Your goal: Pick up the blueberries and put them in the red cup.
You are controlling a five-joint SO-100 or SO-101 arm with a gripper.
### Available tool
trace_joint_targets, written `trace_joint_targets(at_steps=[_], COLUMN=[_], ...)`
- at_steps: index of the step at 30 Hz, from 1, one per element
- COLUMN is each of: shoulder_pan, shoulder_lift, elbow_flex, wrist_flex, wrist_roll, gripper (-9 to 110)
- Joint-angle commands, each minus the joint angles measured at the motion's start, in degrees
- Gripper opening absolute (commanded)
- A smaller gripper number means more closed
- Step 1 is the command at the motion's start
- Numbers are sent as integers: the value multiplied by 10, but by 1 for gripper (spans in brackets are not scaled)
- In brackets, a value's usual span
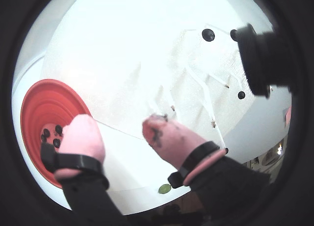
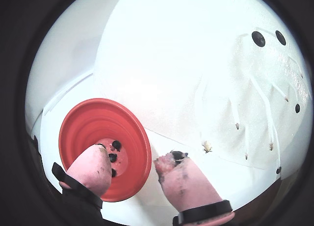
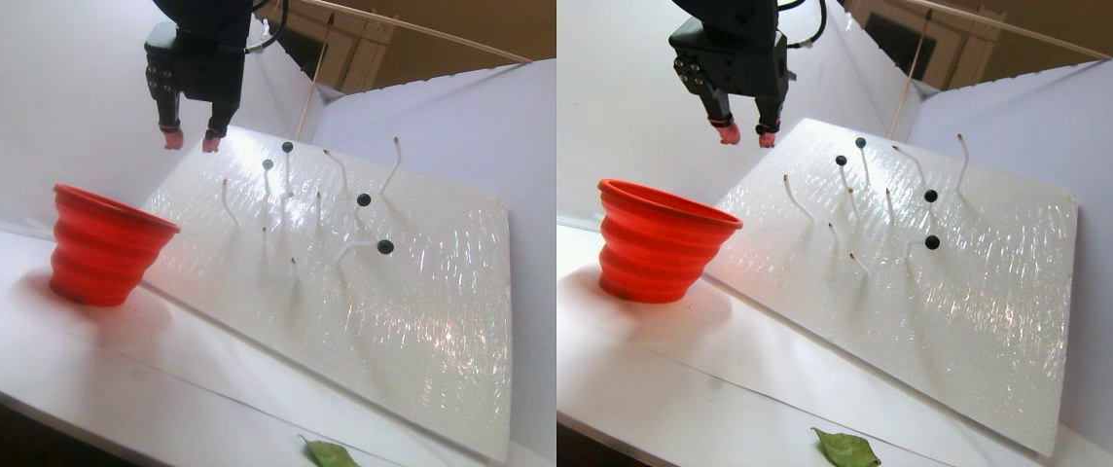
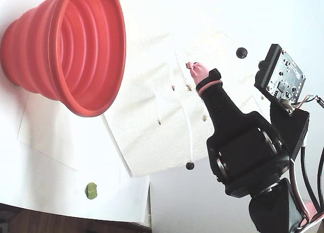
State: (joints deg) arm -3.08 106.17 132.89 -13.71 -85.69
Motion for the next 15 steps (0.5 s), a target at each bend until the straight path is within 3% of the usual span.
trace_joint_targets(at_steps=[1, 15], shoulder_pan=[33, 72], shoulder_lift=[69, 106], elbow_flex=[-6, 13], wrist_flex=[6, 10], wrist_roll=[-7, -20], gripper=[18, 17])
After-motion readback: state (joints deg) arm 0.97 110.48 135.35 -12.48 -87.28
